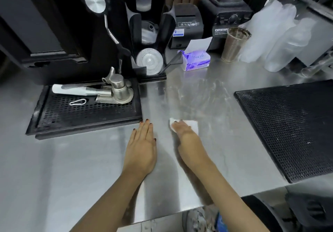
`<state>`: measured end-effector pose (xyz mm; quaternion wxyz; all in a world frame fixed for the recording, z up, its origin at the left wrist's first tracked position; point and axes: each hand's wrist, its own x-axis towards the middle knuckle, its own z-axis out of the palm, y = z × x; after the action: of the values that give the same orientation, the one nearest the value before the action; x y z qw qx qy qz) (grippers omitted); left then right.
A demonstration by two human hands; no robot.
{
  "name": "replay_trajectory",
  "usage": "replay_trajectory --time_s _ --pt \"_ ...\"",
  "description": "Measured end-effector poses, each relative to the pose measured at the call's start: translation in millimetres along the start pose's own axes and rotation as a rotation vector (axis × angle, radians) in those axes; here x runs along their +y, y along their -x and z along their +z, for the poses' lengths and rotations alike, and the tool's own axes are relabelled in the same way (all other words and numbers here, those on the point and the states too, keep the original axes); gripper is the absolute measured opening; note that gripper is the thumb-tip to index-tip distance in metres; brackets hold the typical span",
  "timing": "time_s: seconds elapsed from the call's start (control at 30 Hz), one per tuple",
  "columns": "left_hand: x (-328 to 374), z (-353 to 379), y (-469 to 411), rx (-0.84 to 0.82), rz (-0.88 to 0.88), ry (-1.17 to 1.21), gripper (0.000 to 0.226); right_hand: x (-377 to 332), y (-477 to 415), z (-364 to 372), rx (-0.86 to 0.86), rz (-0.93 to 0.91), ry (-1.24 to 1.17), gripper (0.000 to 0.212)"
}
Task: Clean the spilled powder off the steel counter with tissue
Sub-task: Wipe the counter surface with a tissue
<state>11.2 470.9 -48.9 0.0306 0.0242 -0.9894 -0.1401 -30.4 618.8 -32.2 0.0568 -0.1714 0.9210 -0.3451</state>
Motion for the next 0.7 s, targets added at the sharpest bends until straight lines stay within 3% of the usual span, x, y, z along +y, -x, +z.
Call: replay_trajectory --time_s 0.1,0.33,0.4,0.53,0.7 --pt "0 3 -2 0.009 -0.026 -0.009 0.071 2 -4 20 -0.032 -0.163 0.087 0.05" --pt "3 -1 1 0.018 -0.061 -0.015 0.062 34 -40 -27 0.042 0.055 0.074 0.052" --pt "4 -1 1 0.03 -0.05 -0.023 0.068 25 -41 -27 0.019 0.001 0.069 0.054" --pt "5 -3 -1 0.029 -0.044 -0.022 0.072 0 -66 6 -0.231 -0.222 0.1 0.058" --pt "5 -3 0 0.034 -0.055 -0.032 0.072 -20 -128 24 -0.17 -0.295 0.214 0.055"
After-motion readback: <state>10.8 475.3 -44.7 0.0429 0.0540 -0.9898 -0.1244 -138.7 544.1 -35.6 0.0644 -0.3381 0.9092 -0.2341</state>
